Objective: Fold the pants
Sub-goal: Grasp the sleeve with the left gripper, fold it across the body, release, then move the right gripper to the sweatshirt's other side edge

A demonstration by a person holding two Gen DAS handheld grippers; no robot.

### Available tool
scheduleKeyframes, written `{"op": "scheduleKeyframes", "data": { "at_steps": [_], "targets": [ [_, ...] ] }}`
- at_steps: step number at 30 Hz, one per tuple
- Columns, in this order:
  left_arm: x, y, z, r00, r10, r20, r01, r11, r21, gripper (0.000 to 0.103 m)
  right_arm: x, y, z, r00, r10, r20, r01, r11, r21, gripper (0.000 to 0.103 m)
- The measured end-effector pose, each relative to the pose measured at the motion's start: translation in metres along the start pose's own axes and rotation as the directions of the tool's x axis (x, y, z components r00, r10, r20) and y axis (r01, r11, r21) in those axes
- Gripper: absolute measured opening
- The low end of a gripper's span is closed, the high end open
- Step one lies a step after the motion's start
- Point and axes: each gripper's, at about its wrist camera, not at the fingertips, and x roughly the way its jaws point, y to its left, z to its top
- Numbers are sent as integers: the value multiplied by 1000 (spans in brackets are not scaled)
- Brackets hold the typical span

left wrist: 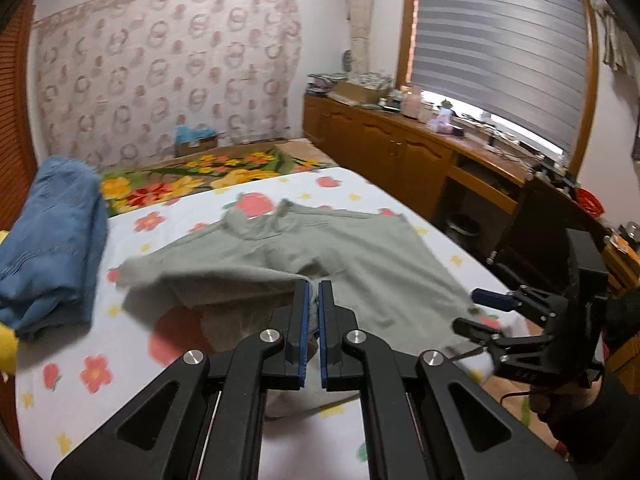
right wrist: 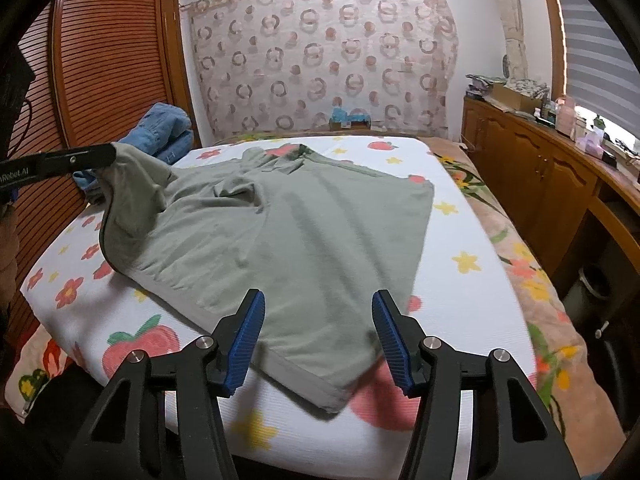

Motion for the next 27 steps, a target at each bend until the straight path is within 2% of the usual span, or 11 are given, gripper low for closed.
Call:
{"op": "scheduleKeyframes", "data": {
  "at_steps": [4,8,10,12,13,15,18,24,27],
  "targets": [
    [5,-9,3,1000,-5,-15,5,1000,13,5,0,3,1,1000,-2,2,2,1000,-1,57],
    [7,-10,-2,999,30,-17,-29,999,39,7,1,6,1,1000,3,2,-3,1000,0,57],
    [9,-8,-6,998,48,-27,-47,998,46,23,5,7,2,1000,10,2,-10,1000,5,57],
    [8,-1,-9,997,69,-20,-68,997,41,50,9,8,4,1000,15,-1,-15,1000,5,57],
    [7,4,-12,997,78,-17,-77,997,30,55,8,8,5,1000,17,-2,-17,1000,3,57],
    [4,15,-19,995,95,-15,-95,995,2,80,10,12,6,1000,24,-5,-24,1000,-6,57],
    [-3,30,-29,995,100,-20,-101,994,-35,82,14,17,8,999,35,-10,-35,999,-19,57],
    [-8,50,-53,986,164,-41,-167,984,-70,82,21,27,16,997,74,-11,-75,996,-47,57],
    [-4,57,-60,984,165,-64,-170,982,-83,82,23,32,20,995,99,-8,-100,993,-57,56]
  ]
}}
